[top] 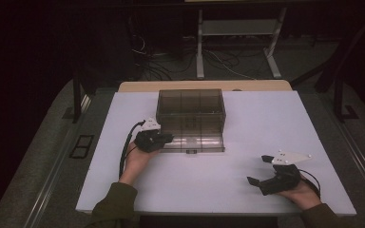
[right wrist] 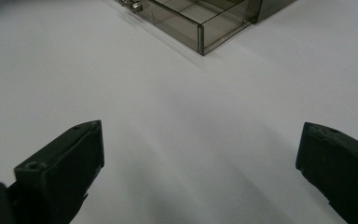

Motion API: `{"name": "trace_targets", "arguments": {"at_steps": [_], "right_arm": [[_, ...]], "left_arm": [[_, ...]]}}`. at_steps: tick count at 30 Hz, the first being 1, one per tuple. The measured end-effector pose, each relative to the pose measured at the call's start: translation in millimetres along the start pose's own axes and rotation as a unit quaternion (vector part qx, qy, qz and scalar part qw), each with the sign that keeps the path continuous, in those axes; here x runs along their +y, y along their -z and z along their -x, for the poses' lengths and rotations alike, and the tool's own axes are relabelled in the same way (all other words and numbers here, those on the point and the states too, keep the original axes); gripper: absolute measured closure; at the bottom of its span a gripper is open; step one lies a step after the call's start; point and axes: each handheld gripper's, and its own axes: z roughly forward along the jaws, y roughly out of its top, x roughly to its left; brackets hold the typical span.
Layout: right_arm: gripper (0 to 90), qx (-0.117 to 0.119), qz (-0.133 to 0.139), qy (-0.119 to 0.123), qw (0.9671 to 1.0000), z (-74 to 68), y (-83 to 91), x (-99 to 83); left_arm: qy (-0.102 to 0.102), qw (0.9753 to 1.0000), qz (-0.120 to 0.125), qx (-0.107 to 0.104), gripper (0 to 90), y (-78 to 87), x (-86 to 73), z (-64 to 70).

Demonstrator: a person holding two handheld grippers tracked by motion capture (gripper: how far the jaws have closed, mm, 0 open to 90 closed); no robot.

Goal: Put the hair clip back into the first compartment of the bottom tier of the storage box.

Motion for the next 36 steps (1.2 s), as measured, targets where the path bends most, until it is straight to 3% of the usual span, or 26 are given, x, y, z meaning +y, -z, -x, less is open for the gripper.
{"name": "trace_targets", "arguments": {"at_steps": [19,36], "right_arm": [[0.4,0.0,-0.001,0.0,1.0,-0.1,-0.4,0.0],[0.4,0.0,-0.001,0.0,1.0,-0.2,-0.4,0.0]], "left_arm": [[-0.005,0.9998,-0.021,-0.001,83.1,-13.1,-1.6,2.5],[-0.018,0.9991,-0.038,0.0,81.2,-14.8,-2.0,3.5]]}}
